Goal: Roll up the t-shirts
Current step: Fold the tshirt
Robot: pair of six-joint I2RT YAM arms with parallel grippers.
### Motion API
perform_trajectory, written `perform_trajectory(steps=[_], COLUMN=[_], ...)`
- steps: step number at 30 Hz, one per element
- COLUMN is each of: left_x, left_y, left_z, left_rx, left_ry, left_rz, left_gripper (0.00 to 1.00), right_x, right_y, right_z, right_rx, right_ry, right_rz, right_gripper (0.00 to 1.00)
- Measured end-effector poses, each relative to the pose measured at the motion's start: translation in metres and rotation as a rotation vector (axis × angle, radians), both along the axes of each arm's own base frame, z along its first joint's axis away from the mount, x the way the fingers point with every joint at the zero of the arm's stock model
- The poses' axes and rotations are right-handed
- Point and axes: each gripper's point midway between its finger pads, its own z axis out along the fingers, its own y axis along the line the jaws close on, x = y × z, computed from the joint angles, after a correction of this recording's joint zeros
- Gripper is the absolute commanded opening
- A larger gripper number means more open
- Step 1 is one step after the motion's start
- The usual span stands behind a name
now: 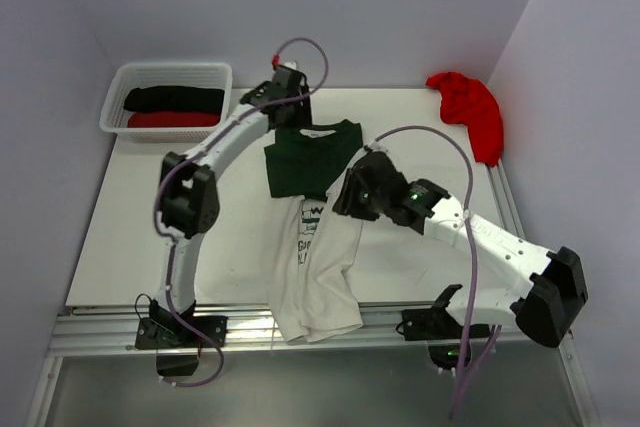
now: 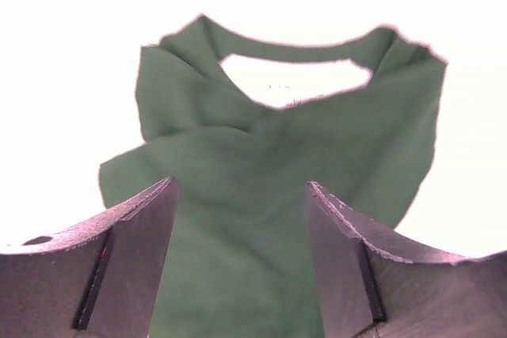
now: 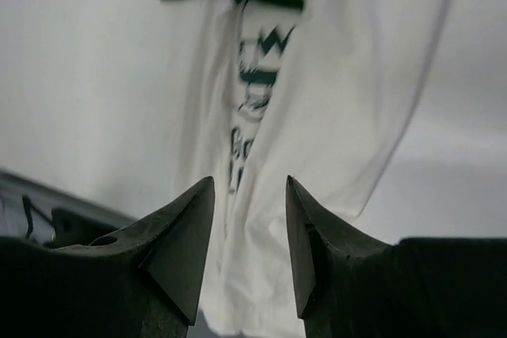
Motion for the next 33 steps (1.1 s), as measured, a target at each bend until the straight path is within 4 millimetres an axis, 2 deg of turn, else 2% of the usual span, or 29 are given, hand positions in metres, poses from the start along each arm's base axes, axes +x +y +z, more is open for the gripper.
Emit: perform_trajectory(steps=[2, 5, 7, 8, 11, 14, 16, 18, 20, 23, 24, 25, 27, 29, 32, 33], left_x=[-0.002, -0.024, -0.043, -0.05, -0.066, -0.081, -0.095, -0.11, -0.116, -0.111, -0.108, -0.105, -0.094, -0.085, -0.065, -0.055], left_y=[0.021, 0.047, 0.058, 0.062, 0.069, 0.077, 0.081, 0.082, 0.078, 0.072, 0.07, 0.068, 0.063, 0.062, 0.057, 0.055], left_z=[0.049, 0.107, 0.122, 0.12, 0.081, 0.001, -0.042, -0.072, -0.082, -0.081, -0.081, -0.081, -0.085, -0.096, -0.097, -0.098], left_rx=[-0.045, -0.109, -0.151, -0.163, -0.182, -0.166, -0.154, -0.151, -0.161, -0.186, -0.19, -0.193, -0.194, -0.182, -0.181, -0.184], left_ry=[-0.076, -0.161, -0.187, -0.184, -0.104, 0.061, 0.168, 0.252, 0.283, 0.271, 0.267, 0.265, 0.261, 0.267, 0.248, 0.243], left_rz=[0.031, 0.056, 0.061, 0.063, 0.061, 0.072, 0.082, 0.08, 0.074, 0.061, 0.058, 0.056, 0.058, 0.067, 0.077, 0.079], left_gripper=[0.72, 0.72, 0.72, 0.71, 0.71, 0.7, 0.69, 0.7, 0.69, 0.68, 0.65, 0.63, 0.58, 0.56, 0.55, 0.55], right_x=[0.026, 0.054, 0.075, 0.087, 0.114, 0.134, 0.143, 0.15, 0.156, 0.164, 0.168, 0.172, 0.18, 0.193, 0.215, 0.224], right_y=[-0.021, -0.039, -0.051, -0.057, -0.076, -0.085, -0.083, -0.08, -0.075, -0.072, -0.071, -0.07, -0.068, -0.066, -0.064, -0.064], right_z=[0.002, -0.012, -0.027, -0.038, -0.073, -0.104, -0.118, -0.126, -0.131, -0.137, -0.138, -0.139, -0.14, -0.14, -0.139, -0.139], right_rx=[-0.004, -0.022, -0.024, -0.027, -0.051, -0.067, -0.063, -0.056, -0.048, -0.048, -0.047, -0.05, -0.051, -0.053, -0.046, -0.043], right_ry=[-0.032, -0.026, 0.0, 0.017, 0.083, 0.149, 0.178, 0.192, 0.198, 0.204, 0.207, 0.206, 0.209, 0.203, 0.193, 0.189], right_rz=[-0.07, -0.128, -0.165, -0.186, -0.242, -0.267, -0.264, -0.256, -0.248, -0.246, -0.249, -0.247, -0.257, -0.266, -0.279, -0.286], right_gripper=[0.48, 0.48, 0.48, 0.49, 0.49, 0.49, 0.5, 0.49, 0.45, 0.24, 0.11, 0.07, 0.01, 0.0, 0.0, 0.05])
